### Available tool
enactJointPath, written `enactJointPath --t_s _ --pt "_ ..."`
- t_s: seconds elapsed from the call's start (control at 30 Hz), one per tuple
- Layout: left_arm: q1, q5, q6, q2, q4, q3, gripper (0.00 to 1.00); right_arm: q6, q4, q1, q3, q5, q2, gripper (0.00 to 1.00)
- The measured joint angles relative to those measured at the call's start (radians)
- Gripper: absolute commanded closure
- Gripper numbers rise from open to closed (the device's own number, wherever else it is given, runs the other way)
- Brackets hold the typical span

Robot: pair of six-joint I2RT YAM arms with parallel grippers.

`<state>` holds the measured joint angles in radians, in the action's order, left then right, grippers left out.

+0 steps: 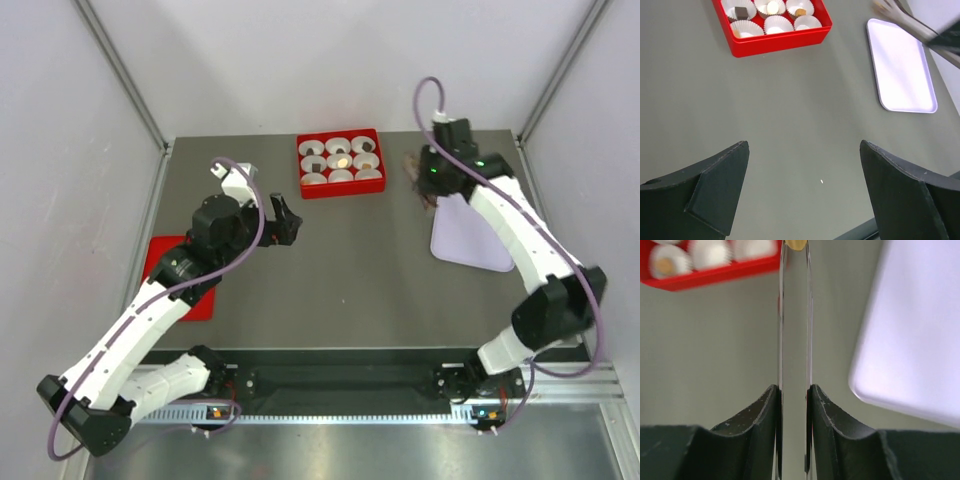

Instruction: Pack the chocolate

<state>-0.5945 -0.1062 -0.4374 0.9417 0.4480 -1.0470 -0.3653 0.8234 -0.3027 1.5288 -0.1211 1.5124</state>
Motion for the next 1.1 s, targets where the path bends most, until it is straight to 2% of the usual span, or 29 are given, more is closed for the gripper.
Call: enactJointPath --t_s 0.23,0.4,1.1 --pt "0.004 -0.027 0.0 0.04 0.006 -0.027 0.04 0.023 -0.065 -0.197 0.309 -0.003 0.34 0.76" --pt "0.005 -0.043 0.0 0.053 0.009 -0.036 0.04 0.043 -0.082 -0.246 0.386 0.019 0.472 0.76" --pt "0.006 -0.052 0.003 0.065 0.016 -0.036 0.04 0.05 -0.099 -0.27 0.316 -0.004 0.505 0.69"
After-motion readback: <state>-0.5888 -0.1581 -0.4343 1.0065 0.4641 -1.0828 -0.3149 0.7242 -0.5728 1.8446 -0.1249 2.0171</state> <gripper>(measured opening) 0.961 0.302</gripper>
